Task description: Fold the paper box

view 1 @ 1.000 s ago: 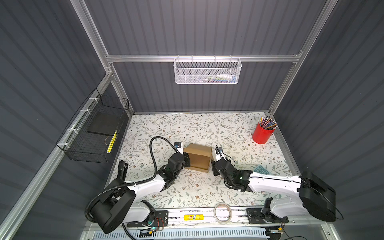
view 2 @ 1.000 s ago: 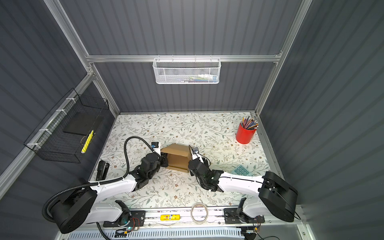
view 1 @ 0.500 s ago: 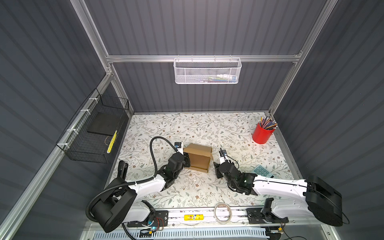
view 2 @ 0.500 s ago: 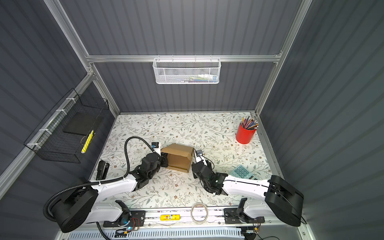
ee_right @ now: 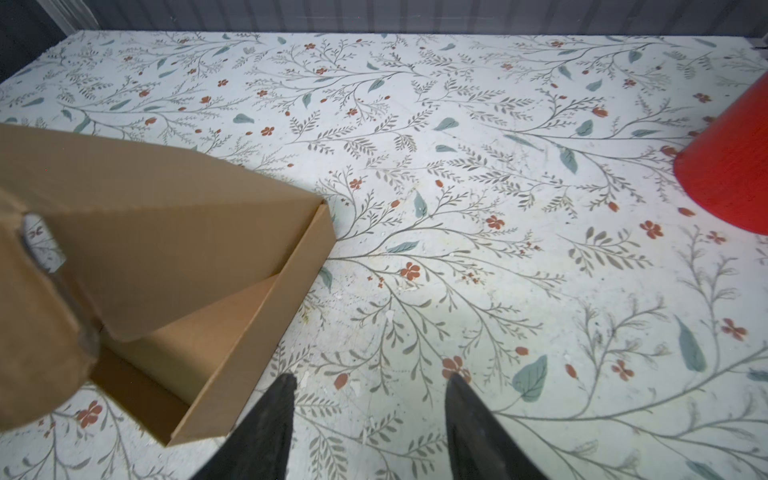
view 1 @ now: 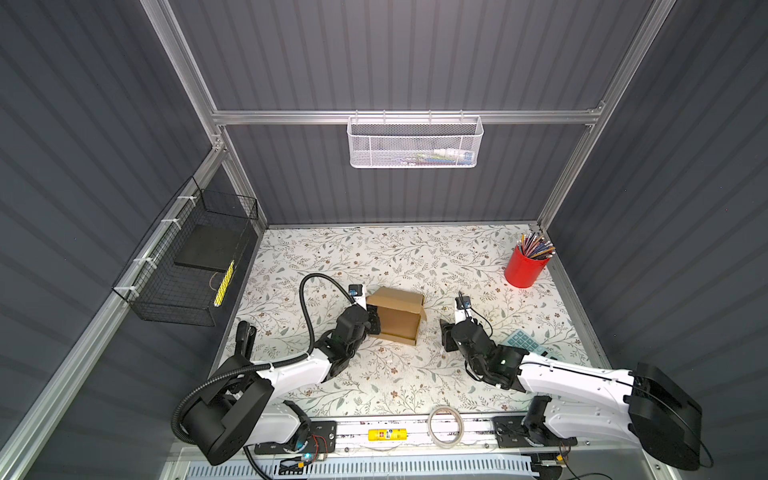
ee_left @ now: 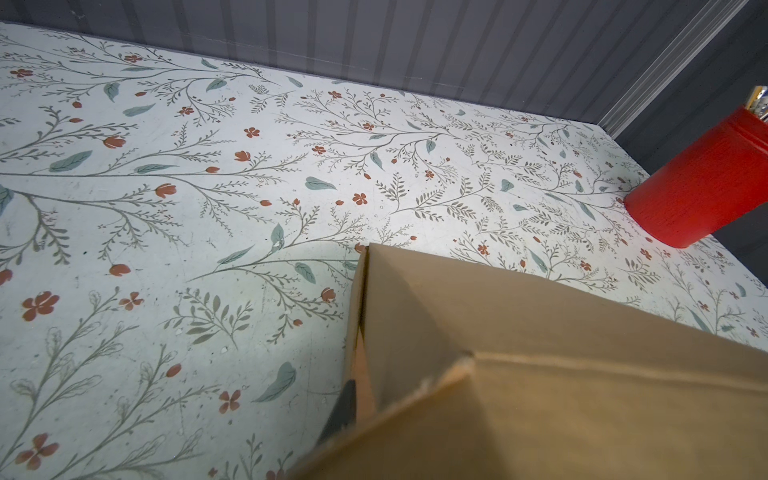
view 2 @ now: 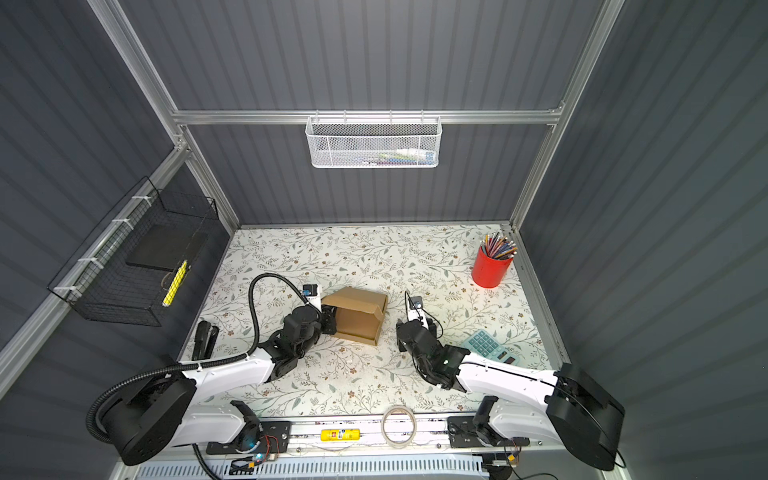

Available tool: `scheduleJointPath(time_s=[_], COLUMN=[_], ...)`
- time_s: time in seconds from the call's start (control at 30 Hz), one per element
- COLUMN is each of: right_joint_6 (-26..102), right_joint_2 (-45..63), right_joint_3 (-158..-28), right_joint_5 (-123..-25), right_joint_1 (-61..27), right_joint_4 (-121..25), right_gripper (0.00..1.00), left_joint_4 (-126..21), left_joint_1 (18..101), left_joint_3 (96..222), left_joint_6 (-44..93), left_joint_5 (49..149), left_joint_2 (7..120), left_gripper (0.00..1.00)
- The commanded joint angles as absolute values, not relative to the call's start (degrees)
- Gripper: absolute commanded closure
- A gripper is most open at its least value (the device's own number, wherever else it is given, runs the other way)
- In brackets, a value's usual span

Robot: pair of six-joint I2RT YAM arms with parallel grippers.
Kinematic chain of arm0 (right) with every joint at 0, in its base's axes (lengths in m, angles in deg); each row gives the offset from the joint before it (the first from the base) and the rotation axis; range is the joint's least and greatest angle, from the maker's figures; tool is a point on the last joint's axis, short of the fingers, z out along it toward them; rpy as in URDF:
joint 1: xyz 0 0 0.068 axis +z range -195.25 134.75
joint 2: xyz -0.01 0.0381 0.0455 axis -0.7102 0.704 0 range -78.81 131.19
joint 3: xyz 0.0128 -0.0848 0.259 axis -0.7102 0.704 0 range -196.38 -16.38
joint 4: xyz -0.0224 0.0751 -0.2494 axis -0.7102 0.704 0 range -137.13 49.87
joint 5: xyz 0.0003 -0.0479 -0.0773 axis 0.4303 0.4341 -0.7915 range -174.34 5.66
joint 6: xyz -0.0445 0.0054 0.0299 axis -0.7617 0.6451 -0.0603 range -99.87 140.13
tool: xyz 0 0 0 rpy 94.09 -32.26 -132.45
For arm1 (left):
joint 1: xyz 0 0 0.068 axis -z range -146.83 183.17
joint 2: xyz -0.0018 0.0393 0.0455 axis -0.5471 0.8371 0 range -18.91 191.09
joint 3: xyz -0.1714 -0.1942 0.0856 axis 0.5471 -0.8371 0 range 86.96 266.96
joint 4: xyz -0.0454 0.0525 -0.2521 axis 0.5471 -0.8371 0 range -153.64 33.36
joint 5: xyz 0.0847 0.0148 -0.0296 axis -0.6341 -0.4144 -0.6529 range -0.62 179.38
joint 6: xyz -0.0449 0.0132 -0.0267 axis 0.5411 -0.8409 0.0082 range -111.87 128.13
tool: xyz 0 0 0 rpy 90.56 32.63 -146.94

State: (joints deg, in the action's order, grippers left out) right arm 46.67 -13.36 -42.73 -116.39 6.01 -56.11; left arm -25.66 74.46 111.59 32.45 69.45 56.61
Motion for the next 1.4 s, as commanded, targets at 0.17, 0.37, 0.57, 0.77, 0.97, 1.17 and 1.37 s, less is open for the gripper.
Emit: scheduleJointPath(time_s=[0.17, 0.37, 0.57, 0.77, 0.97, 1.17, 1.37], right_joint_6=[42.57, 38.15, 34.67, 29.51, 26.33, 25.50, 24.11], right_joint_2=[-12.04, -7.08, -4.54, -2.86, -0.27, 2.10, 4.32], right_joint_3=[-45.69, -53.66, -60.01, -66.30, -72.23, -74.61, -76.56], right_joint_5=[-104.76, -99.18, -96.89, -95.03, -90.30, -86.53, -84.61], right_joint_1=[-2.85, -5.34, -5.68, -5.79, -5.79, -5.62, -4.76], right_joint_4=[-56.68, -54.72, -53.68, -49.71, -45.53, -44.04, -41.81], right_gripper=[0.34, 0.26, 0.24, 0.24, 0.24, 0.23, 0.23], left_joint_4=[-27.09, -27.74, -28.73, -29.86, -31.88, -35.67, -41.57], left_joint_1=[74.69, 74.72, 74.70, 74.74, 74.73, 74.73, 74.74], left_joint_3=[110.86, 111.48, 112.01, 111.69, 110.62, 109.27, 108.24], left_joint_6=[32.00, 31.52, 30.95, 30.79, 31.07, 31.14, 31.94], left_joint_5=[69.69, 69.74, 70.38, 70.47, 70.14, 69.02, 67.38], left_joint_2=[55.05, 55.09, 54.76, 52.80, 49.44, 44.24, 38.70], left_gripper=[0.63, 0.58, 0.56, 0.54, 0.53, 0.52, 0.52])
